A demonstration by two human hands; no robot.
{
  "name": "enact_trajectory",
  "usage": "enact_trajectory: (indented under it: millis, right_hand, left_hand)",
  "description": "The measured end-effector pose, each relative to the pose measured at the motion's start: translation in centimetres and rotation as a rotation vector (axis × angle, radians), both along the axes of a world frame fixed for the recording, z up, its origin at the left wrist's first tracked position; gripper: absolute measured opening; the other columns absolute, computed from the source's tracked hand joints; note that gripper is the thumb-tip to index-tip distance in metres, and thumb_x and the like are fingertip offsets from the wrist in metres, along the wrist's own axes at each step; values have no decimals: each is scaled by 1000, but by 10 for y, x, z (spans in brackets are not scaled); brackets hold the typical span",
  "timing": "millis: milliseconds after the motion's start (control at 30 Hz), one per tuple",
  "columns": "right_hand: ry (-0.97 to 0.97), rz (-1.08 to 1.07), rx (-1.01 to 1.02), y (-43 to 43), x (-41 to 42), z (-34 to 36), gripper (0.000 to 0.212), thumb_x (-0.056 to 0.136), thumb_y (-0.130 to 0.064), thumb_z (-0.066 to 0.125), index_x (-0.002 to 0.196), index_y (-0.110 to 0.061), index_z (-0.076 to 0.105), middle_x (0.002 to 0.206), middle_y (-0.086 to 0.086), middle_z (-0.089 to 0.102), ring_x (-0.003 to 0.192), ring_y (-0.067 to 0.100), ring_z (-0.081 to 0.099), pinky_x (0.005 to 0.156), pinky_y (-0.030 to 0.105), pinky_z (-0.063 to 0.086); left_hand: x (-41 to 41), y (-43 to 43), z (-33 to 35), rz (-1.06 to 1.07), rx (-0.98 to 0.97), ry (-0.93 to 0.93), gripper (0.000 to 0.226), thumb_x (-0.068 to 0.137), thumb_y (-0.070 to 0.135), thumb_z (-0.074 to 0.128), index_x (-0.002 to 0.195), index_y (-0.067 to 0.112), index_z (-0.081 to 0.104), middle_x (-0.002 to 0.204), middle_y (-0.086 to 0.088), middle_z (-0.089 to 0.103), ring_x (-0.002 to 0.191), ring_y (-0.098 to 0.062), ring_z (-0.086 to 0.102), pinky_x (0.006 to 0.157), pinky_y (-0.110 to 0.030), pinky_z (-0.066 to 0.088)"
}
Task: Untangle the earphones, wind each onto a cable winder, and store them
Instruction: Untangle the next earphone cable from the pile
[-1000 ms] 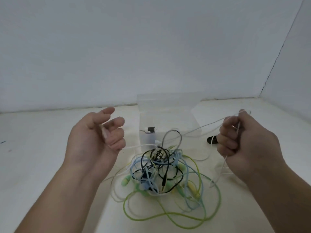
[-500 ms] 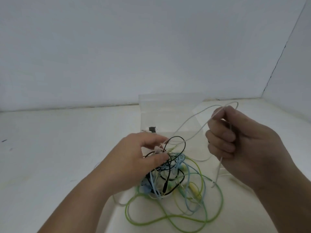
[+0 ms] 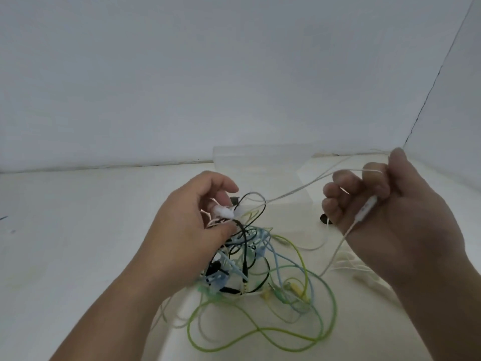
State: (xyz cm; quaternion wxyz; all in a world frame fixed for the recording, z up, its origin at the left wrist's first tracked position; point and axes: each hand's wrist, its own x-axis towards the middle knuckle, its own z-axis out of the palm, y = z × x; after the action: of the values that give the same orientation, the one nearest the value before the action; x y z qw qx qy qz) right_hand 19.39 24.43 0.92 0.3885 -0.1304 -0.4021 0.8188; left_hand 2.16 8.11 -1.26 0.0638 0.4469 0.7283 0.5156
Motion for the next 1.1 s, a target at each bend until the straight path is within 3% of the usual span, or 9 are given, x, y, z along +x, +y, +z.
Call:
enact_trajectory:
  millis: [100,300,400,500,700,833,967,1100]
  right_hand:
    - [-18,-43,26,-1,-2,0,50,86,-50,45,49,-20,31,66,5,58,67,21,64,61,25,53]
    - [-62,-172,-31,8,2,-1,46,88,-41,55,52,-21,34,61,-1,54,59,14,59,55,20,50]
    - [-172,-267,-106,20,2,-8,49,99,-43,49,58,-20,35,57,-2,51,52,14,54,49,19,45]
    - [-189,-323,-153,28,4,-13,49,101,-44,47,60,-20,36,58,-2,54,50,14,57,50,19,46]
    - [-159,-274,-106,19,2,-7,33,98,-29,55,68,-20,47,60,1,62,53,17,65,48,19,50]
    - [-158,-196,-29,8,-2,-5,24,97,-20,52,74,-19,52,62,4,64,54,20,66,48,22,51]
    - [-152,-171,13,3,-2,-4,25,96,-18,50,72,-19,53,63,4,64,56,21,65,49,23,51]
    - [-94,-129,64,-4,-2,0,22,84,-19,56,62,-21,59,68,5,68,60,20,67,53,22,53]
  left_hand:
    - [1,1,-4,40,-145,127,44,79,10,79,98,45,60,94,22,61,71,-7,57,59,-17,46]
    - [-4,1,-3,52,-126,26,21,66,29,89,76,39,73,58,18,57,46,-2,44,48,-13,36]
    - [-5,-2,1,-11,-38,-185,17,65,24,89,75,33,79,57,11,63,50,-6,51,52,-13,41]
    - [-11,-4,1,-75,11,-341,14,72,11,82,77,24,79,67,3,69,58,-12,60,62,-24,51]
    - [-13,1,-3,-10,160,-421,7,97,7,57,95,11,62,69,-4,69,65,-18,64,68,-37,50]
    - [-6,3,-7,-94,8,-216,37,93,7,64,114,37,57,96,6,76,90,-11,71,87,-37,52]
    - [-2,3,-5,-121,-83,-155,21,78,28,81,93,34,68,86,11,74,78,-13,70,77,-37,58]
    - [-1,-1,-3,-103,-296,61,28,68,36,88,87,37,68,81,31,62,75,4,58,67,-17,46]
